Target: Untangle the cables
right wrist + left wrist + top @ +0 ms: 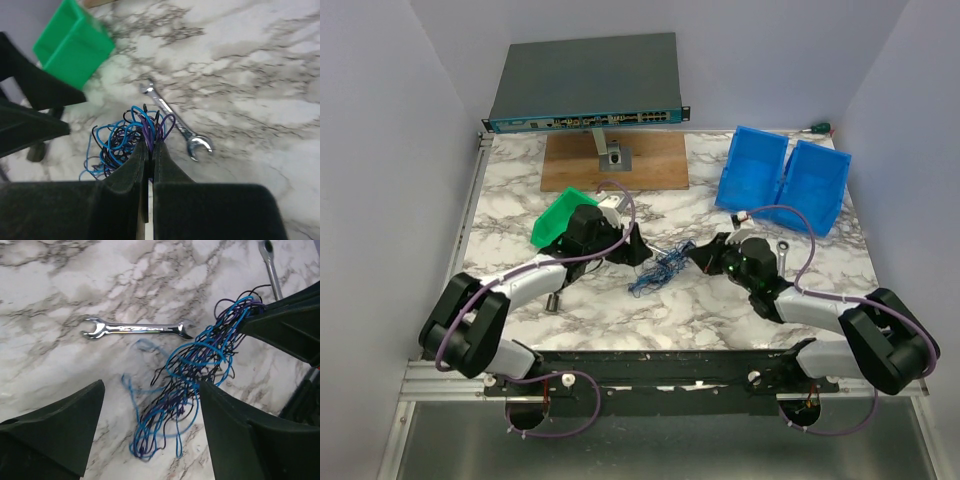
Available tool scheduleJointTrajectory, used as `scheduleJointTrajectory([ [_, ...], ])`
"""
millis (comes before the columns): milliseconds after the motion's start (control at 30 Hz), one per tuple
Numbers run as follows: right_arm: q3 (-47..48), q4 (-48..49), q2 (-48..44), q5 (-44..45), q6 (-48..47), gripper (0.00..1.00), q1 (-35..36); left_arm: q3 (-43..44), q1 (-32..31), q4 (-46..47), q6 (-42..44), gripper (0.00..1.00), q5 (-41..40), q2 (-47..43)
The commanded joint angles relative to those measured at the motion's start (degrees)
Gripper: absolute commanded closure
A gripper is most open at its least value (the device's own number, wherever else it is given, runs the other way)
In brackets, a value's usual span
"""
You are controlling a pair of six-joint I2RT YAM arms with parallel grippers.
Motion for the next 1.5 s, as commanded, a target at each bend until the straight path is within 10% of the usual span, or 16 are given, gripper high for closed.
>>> scheduleJointTrajectory([
  [0, -0.63, 10.56, 0.72, -12.90, -1.96, 0.99, -0.02, 4.96, -1.70, 1.47, 1.20, 0.18, 11.24, 6.39],
  [533, 0.05, 9.90, 1.97, -10.26, -0.67, 0.99, -0.02, 8.55, -3.92, 0.85, 0.92, 0.25, 22.70, 13.82],
  [800, 0.41, 9.11, 1.75, -9.54, -0.56, 0.99, -0.02, 8.39, -3.86, 2.73, 0.13, 1.00, 25.12, 14.35],
  [933, 1.19, 9.56, 3.13, -14.28, -1.01, 0.28, -0.04, 6.70, -3.74, 4.05, 0.03, 1.00, 23.17, 12.12],
  [967, 1.36, 10.20, 3.96, -15.13, -0.60, 0.24, -0.03, 6.38, -3.63, 4.47, -0.10, 1.00, 22.77, 11.70],
  [1467, 2.30, 22.56, 13.46, -31.23, 3.65, 0.47, 0.05, -1.04, 0.50, 19.05, -6.55, 1.00, 25.73, 7.16],
])
